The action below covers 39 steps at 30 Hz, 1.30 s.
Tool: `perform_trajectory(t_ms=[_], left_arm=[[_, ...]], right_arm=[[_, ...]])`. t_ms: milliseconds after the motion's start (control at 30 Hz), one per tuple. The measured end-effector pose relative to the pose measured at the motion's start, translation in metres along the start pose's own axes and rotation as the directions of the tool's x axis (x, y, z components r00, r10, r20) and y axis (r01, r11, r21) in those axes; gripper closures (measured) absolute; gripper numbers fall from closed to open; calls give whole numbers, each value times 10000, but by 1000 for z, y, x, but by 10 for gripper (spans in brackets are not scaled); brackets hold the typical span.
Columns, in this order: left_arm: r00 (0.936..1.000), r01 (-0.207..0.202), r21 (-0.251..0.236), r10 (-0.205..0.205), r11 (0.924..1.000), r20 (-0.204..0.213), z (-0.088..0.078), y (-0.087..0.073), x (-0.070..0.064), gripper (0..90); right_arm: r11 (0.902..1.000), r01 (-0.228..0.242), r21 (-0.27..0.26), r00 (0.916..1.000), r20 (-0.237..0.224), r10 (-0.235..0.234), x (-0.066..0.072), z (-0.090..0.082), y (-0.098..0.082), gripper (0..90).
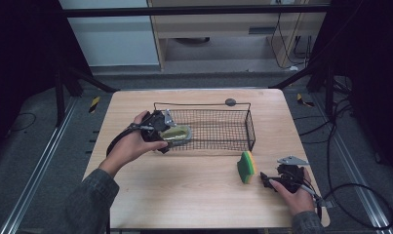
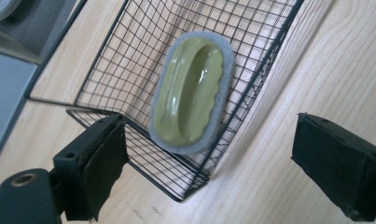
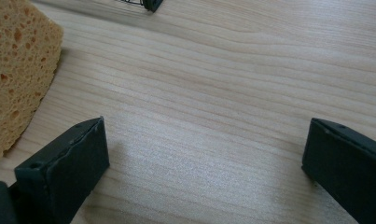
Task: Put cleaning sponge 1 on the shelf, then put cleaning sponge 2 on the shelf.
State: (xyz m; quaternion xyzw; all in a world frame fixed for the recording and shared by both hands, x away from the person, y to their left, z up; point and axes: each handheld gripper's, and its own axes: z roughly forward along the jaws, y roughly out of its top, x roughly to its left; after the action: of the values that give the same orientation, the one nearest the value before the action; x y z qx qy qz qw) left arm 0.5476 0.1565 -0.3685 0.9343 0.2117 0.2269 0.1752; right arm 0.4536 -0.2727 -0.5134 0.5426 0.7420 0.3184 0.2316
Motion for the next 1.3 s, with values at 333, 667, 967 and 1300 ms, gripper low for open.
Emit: perform_trajectory(t_ms=[333, 667, 967, 1300], left_arm=[[9861, 1569, -950, -1613, 9830, -410, -12, -44, -23, 51], [9372, 3471, -883, -3487, 9337, -32, 16, -113, -47, 47], [9097, 4145, -549, -4153, 9084, -31, 47, -140, -46, 46], [8653, 5003, -1025, -5007, 8598, 236, 57, -146, -47, 46]], right_arm=[[10000, -43, 11, 10000, 55, 43, 0, 0, 0, 5], [10000, -6, 51, 10000, 0, 6, 1, -2, 0, 38], [9987, 63, 498, 9997, -250, -51, 9, -31, 2, 156], [9898, 616, 1287, 9951, -844, -510, 31, -75, 14, 248]])
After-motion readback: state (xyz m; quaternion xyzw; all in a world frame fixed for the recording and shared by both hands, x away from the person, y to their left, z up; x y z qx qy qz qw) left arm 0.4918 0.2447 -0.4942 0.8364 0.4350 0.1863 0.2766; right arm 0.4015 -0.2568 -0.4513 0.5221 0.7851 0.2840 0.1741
